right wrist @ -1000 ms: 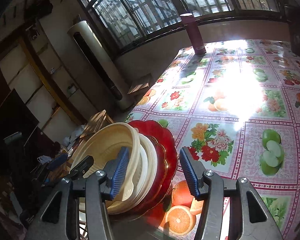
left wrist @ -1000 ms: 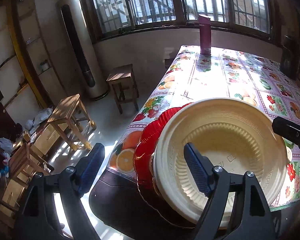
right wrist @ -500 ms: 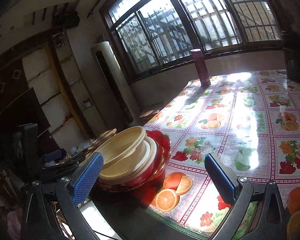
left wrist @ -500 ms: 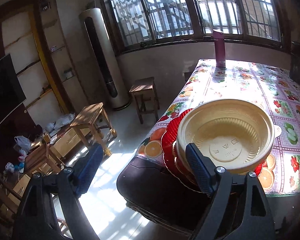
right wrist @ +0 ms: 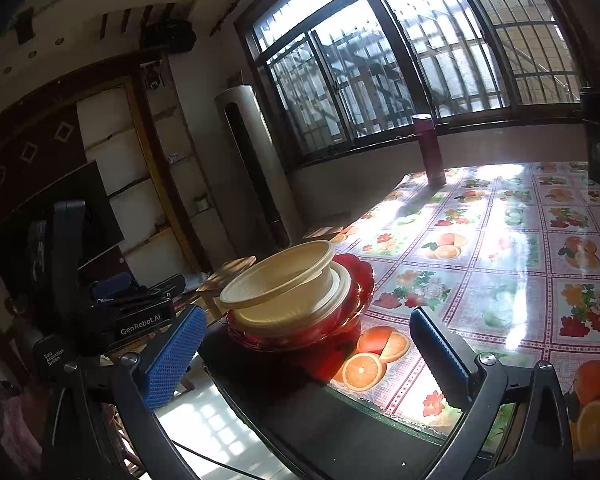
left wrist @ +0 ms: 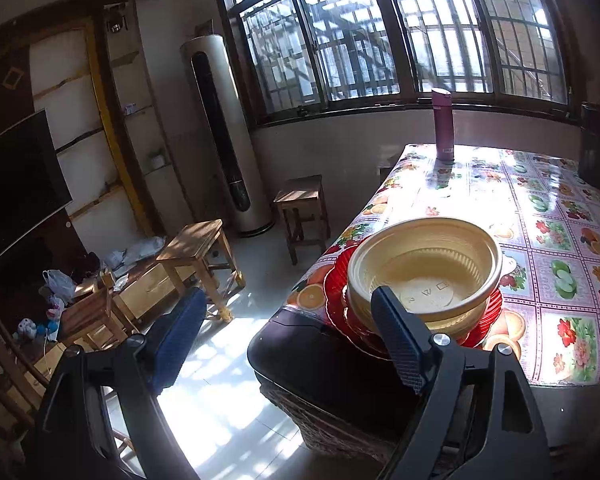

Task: Organize plates and bowls

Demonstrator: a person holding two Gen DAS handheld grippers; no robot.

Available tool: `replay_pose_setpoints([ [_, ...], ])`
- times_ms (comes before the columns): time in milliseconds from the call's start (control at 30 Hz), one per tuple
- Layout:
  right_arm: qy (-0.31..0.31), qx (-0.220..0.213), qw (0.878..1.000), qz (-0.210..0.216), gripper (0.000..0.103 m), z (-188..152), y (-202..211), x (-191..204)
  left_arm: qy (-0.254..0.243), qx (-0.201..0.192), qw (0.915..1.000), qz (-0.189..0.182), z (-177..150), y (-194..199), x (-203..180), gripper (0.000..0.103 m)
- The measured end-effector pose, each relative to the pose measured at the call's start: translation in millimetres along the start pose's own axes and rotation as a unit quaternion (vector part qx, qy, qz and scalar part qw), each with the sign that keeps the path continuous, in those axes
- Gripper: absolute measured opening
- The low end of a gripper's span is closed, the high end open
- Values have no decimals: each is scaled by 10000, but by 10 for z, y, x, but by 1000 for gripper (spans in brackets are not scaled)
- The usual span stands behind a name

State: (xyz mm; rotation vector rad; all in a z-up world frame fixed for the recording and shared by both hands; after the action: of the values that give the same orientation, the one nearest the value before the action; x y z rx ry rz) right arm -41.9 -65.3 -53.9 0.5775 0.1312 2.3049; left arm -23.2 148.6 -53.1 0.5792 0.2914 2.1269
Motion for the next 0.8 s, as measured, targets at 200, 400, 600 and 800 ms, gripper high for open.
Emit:
replay_pose_setpoints([
  [200,116,-36,9999,-30,103,1,59,13,-9,-17,10000,-55,6,66,-60,85],
  [400,161,-10,9999,-10,102,-3,18,25,-32,49,9999,-144,-8,56,-80,85],
  [600,374,-48,9993,-47,102,-2,2,110,5,174,9996,-204,-63,31,-57,85],
  [800,417,-104,9991,-44,102,65,-30,154,46,247,9992,-295,-96,43,-47,85],
])
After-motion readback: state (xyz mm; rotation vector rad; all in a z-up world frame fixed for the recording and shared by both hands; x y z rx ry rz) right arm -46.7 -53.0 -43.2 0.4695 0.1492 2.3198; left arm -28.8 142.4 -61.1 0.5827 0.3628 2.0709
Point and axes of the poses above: each gripper's, at about its wrist camera, not at the fingertips, and y roughly against the way its jaws point, x to its left, z to its top, the point moved 4 cm from there along -y, roughly the way its jaws point, and after that the axes turned 10 degrees about z, right-handed, at the moved point
